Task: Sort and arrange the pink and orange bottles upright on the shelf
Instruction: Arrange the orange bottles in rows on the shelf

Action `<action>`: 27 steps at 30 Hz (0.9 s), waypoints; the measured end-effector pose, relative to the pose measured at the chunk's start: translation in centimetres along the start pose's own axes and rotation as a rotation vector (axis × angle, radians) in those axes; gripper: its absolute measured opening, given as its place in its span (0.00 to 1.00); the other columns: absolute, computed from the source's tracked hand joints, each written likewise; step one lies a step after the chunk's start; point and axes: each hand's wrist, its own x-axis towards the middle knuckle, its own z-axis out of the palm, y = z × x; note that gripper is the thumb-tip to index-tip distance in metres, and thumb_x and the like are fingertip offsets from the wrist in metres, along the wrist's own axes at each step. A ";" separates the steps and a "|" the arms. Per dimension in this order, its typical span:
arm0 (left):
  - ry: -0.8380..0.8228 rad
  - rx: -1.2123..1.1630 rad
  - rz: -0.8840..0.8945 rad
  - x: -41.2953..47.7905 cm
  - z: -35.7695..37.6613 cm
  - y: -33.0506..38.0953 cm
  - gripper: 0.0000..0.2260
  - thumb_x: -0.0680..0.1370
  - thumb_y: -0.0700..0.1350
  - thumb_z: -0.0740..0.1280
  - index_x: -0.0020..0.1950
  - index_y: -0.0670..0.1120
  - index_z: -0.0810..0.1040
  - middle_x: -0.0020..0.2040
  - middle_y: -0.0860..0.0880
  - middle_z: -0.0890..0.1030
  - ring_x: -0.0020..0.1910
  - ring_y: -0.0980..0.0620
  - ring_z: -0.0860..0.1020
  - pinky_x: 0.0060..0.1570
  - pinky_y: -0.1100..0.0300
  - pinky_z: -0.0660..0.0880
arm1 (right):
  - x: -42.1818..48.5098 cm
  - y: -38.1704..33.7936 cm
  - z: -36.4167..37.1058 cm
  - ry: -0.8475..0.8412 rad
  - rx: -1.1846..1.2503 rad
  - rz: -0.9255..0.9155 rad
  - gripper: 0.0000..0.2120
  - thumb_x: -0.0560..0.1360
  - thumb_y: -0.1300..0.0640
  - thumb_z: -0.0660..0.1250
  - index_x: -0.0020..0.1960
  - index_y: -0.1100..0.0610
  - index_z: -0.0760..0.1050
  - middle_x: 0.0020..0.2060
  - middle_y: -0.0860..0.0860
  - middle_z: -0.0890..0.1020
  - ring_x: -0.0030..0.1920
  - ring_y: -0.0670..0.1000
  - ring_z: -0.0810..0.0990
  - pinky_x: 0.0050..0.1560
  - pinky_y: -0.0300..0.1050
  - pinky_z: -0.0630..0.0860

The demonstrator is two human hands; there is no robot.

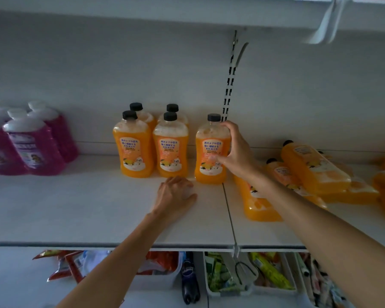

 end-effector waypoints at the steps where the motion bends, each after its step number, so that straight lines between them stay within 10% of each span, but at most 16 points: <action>1: -0.002 0.006 0.000 0.0 0.0 0.0 0.13 0.73 0.50 0.68 0.56 0.47 0.79 0.59 0.51 0.77 0.59 0.52 0.72 0.60 0.57 0.68 | 0.3 0.2 0.1 -0.001 -0.002 0.001 0.39 0.65 0.62 0.77 0.69 0.55 0.59 0.66 0.54 0.69 0.61 0.52 0.73 0.54 0.44 0.77; 7: -0.007 0.020 -0.010 0.0 -0.2 -0.2 0.12 0.74 0.49 0.66 0.57 0.49 0.78 0.60 0.52 0.76 0.60 0.52 0.71 0.60 0.58 0.66 | 2.2 1.4 1.4 0.024 -0.080 -0.016 0.41 0.66 0.60 0.77 0.72 0.60 0.58 0.68 0.58 0.67 0.66 0.53 0.68 0.61 0.34 0.67; 12: -0.001 0.016 -0.007 0.1 -0.2 -0.2 0.12 0.74 0.47 0.67 0.56 0.49 0.78 0.59 0.51 0.76 0.60 0.51 0.71 0.59 0.58 0.66 | 3.5 1.9 2.1 0.070 -0.090 0.001 0.40 0.67 0.62 0.76 0.72 0.59 0.58 0.64 0.61 0.65 0.59 0.48 0.65 0.47 0.15 0.61; 17: -0.001 0.034 -0.016 0.0 -0.3 0.0 0.12 0.74 0.48 0.67 0.56 0.49 0.78 0.59 0.52 0.76 0.59 0.52 0.71 0.58 0.60 0.65 | 4.3 2.5 3.0 0.082 -0.116 0.004 0.40 0.66 0.64 0.76 0.71 0.56 0.59 0.61 0.59 0.66 0.59 0.48 0.66 0.50 0.19 0.64; 21: 0.004 0.040 -0.012 0.0 -0.3 0.1 0.12 0.74 0.47 0.66 0.57 0.49 0.78 0.60 0.51 0.75 0.60 0.52 0.70 0.58 0.60 0.65 | 4.7 2.7 2.9 0.100 -0.287 0.021 0.38 0.67 0.61 0.75 0.72 0.51 0.60 0.59 0.58 0.67 0.59 0.53 0.68 0.52 0.46 0.76; 27: 0.011 0.086 0.014 -0.1 -0.2 0.3 0.13 0.75 0.48 0.66 0.58 0.47 0.77 0.60 0.50 0.75 0.60 0.50 0.71 0.59 0.57 0.67 | 4.4 1.5 3.6 0.138 -0.376 0.057 0.38 0.68 0.62 0.75 0.71 0.52 0.57 0.57 0.57 0.69 0.47 0.51 0.76 0.37 0.41 0.76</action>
